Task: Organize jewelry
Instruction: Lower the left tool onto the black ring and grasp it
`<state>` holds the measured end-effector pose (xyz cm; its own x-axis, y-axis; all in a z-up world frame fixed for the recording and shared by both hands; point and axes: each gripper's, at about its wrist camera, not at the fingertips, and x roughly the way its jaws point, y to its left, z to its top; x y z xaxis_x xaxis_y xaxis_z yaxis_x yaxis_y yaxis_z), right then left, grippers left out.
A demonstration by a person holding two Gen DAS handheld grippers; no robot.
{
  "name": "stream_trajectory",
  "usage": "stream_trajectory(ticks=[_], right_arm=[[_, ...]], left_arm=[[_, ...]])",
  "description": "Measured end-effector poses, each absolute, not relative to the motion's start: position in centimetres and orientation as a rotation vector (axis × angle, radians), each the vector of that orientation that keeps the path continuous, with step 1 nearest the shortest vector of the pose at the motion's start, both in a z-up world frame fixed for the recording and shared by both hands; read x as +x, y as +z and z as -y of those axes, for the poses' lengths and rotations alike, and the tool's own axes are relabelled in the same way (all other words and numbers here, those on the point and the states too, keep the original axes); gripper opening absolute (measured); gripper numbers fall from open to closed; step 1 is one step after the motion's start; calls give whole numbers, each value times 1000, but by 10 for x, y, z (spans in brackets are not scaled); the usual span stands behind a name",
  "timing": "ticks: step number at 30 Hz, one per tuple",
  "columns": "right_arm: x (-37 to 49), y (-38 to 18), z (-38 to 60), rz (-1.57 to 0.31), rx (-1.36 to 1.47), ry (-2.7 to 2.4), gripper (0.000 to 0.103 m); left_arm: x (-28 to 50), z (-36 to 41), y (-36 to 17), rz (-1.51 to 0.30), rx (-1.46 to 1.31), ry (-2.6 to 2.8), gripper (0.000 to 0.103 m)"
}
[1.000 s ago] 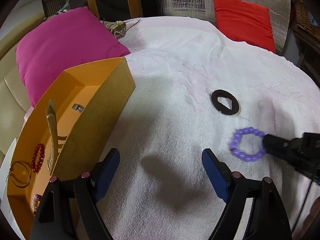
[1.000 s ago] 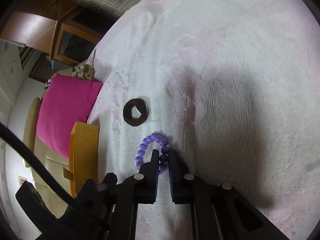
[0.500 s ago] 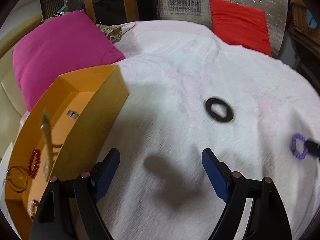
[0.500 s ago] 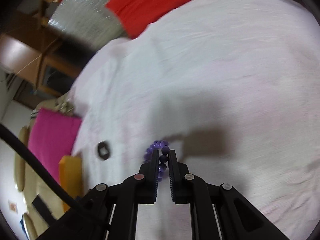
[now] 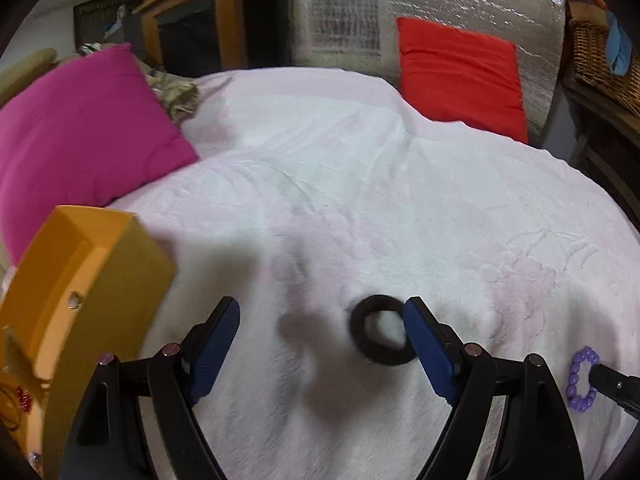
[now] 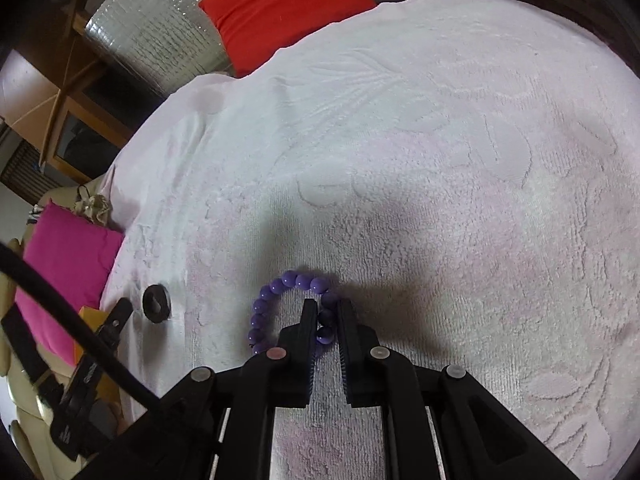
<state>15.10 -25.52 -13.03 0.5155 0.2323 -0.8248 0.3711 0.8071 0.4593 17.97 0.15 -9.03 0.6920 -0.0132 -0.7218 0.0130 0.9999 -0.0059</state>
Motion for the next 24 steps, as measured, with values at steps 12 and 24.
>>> stream_trajectory(ticks=[12, 24], right_arm=[[150, -134, 258, -1020, 702, -98, 13], [148, -133, 257, -1011, 683, -106, 13]], left_arm=[[193, 4, -109, -909, -67, -201, 56], [179, 9, -109, -956, -29, -284, 9]])
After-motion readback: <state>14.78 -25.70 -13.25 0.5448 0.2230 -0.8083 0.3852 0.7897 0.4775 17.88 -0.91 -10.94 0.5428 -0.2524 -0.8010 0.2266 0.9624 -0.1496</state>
